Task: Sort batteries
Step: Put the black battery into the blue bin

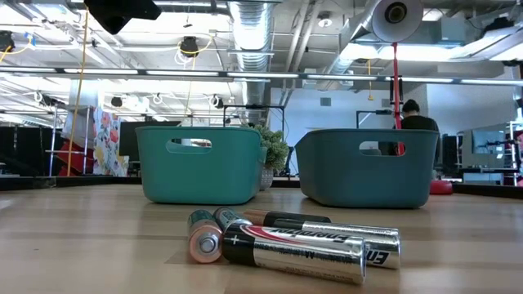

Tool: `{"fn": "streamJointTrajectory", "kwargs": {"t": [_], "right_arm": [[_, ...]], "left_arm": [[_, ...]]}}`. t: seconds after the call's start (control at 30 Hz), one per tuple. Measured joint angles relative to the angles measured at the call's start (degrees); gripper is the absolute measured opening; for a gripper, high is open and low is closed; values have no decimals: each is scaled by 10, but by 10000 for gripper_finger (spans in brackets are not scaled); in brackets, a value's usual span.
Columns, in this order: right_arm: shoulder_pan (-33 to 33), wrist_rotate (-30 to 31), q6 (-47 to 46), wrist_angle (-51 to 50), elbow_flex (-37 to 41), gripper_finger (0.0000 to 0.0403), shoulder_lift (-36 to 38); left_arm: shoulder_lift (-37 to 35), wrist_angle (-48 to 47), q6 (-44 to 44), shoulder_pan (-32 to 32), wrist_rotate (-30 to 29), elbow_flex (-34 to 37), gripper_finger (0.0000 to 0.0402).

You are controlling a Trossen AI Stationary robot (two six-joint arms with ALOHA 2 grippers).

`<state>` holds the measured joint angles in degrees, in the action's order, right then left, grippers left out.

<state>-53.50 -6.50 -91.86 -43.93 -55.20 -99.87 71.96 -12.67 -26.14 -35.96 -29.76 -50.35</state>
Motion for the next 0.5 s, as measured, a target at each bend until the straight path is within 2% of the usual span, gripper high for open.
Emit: {"fn": "streamJointTrajectory", "kwargs": {"t": [0.13, 0.33, 0.5], "right_arm": [[0, -1, 4, 2, 0, 9, 0], [0, -1, 2, -3, 1, 7, 15], [0, 5, -13, -51, 5, 7, 54]], "left_arm": [[0, 0, 0, 0, 0, 0, 176], [0, 0, 0, 0, 0, 0, 176], [0, 0, 0, 0, 0, 0, 176]]}}
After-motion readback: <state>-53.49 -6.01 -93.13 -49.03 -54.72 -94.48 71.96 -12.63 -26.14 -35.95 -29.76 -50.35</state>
